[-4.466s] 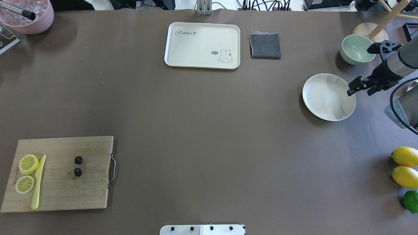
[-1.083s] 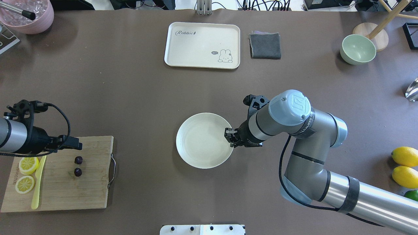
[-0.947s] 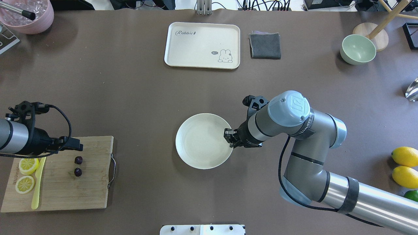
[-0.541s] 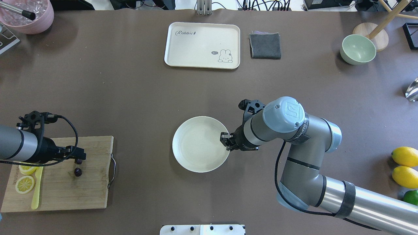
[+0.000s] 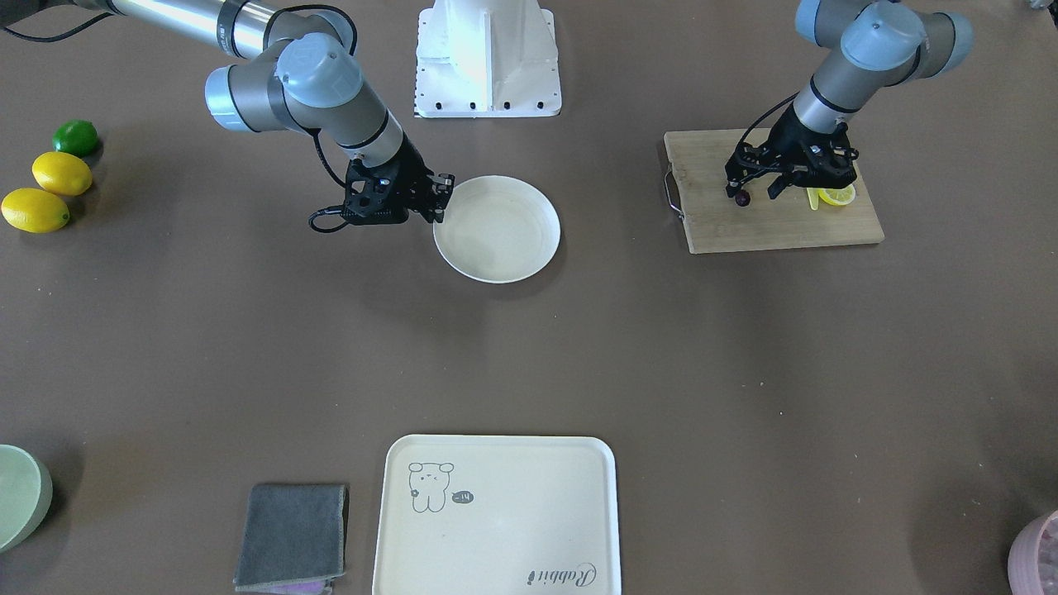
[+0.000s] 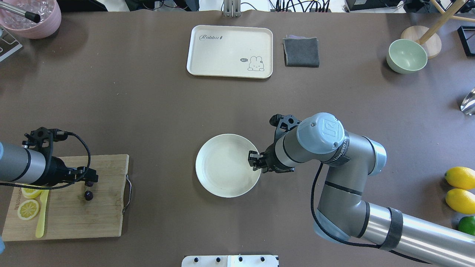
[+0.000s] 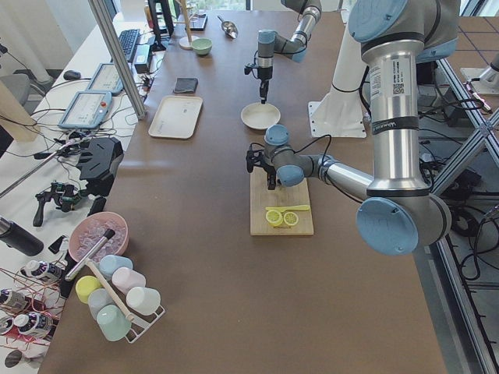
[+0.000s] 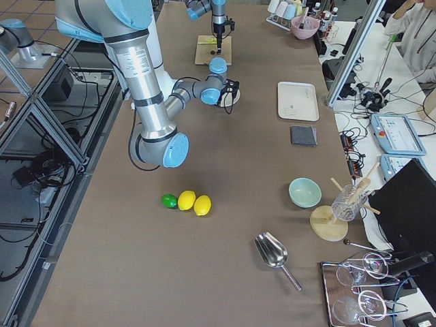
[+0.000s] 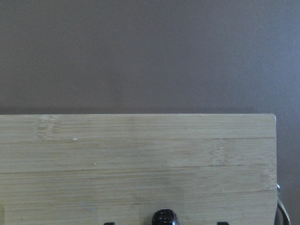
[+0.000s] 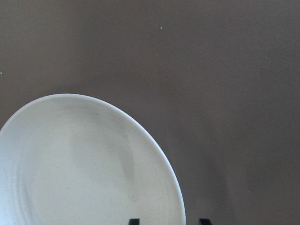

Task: Place red cherry on plate
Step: 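Hold the plate with the right gripper while lowering the left gripper onto cherries, then grasp the dark cherries with the left gripper while the right gripper withdraws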

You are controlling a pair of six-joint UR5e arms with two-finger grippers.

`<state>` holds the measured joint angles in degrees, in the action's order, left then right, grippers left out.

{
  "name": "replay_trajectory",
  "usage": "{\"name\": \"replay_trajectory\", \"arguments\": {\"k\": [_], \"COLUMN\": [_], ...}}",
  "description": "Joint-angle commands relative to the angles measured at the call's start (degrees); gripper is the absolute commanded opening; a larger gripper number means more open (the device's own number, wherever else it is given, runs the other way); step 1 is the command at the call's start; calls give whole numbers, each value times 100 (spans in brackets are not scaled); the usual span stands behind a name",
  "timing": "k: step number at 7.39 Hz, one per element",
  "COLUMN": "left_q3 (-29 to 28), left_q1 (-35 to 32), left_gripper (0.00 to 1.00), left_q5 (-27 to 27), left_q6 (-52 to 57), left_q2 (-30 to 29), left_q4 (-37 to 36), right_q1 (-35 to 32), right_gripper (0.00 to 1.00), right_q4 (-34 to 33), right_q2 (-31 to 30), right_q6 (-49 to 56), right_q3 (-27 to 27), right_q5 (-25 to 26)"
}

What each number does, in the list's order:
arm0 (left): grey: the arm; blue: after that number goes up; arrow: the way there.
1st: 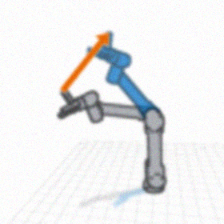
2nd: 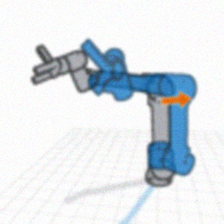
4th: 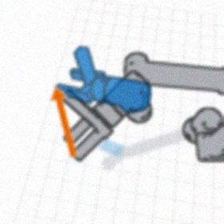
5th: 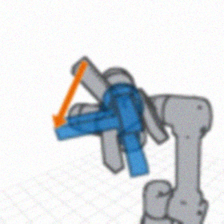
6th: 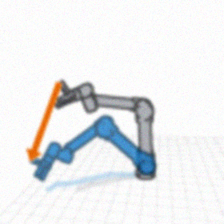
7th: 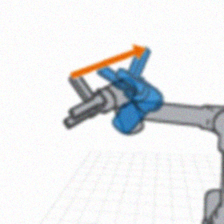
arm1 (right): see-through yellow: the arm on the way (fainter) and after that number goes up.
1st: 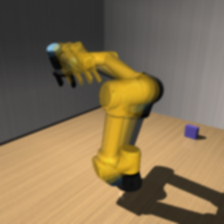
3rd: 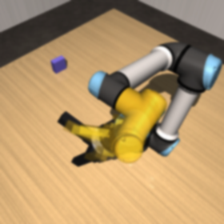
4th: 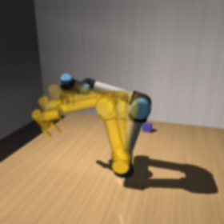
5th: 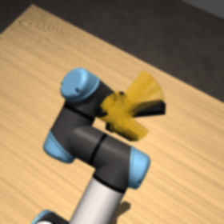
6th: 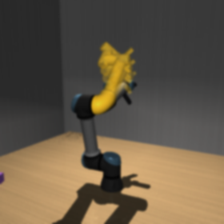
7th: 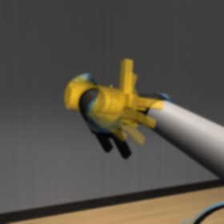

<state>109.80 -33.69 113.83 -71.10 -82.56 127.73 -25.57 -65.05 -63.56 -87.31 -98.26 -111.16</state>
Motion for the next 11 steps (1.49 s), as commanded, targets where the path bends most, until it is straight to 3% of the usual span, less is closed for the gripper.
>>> {"name": "replay_trajectory", "arguments": {"k": [1,2,4,5,6,8,9,11], "left_q3": [-82,-99,-117,-117,-117,92,250,279], "left_q1": [2,2,11,72,116,99,99,38], "left_gripper": [73,64,33,25,0,0,0,0], "left_q5": [-1,-1,17,17,17,78,96,376], "left_q6": [0,0,-122,-123,-140,-202,-219,-813], "left_q2": [-67,-76,-102,-102,-94,-102,-146,-1107], "left_q4": [-3,-3,-3,-3,-3,-3,-3,-439], "right_q1": [-9,-27,-106,-141,-176,-412,-832,-1676], "right_gripper": [100,100,100,100,100,100,100,100], "right_q4": [1,1,1,-7,-8,-86,-87,-78], "right_q2": [-34,-51,-60,-69,-86,-165,-479,-718], "right_q6": [-23,-32,-32,-23,-32,-23,3,352], "right_q3": [-35,-35,-44,-105,-132,-420,-735,-756], "right_q5": [42,51,42,33,16,-150,-691,-1502]}}
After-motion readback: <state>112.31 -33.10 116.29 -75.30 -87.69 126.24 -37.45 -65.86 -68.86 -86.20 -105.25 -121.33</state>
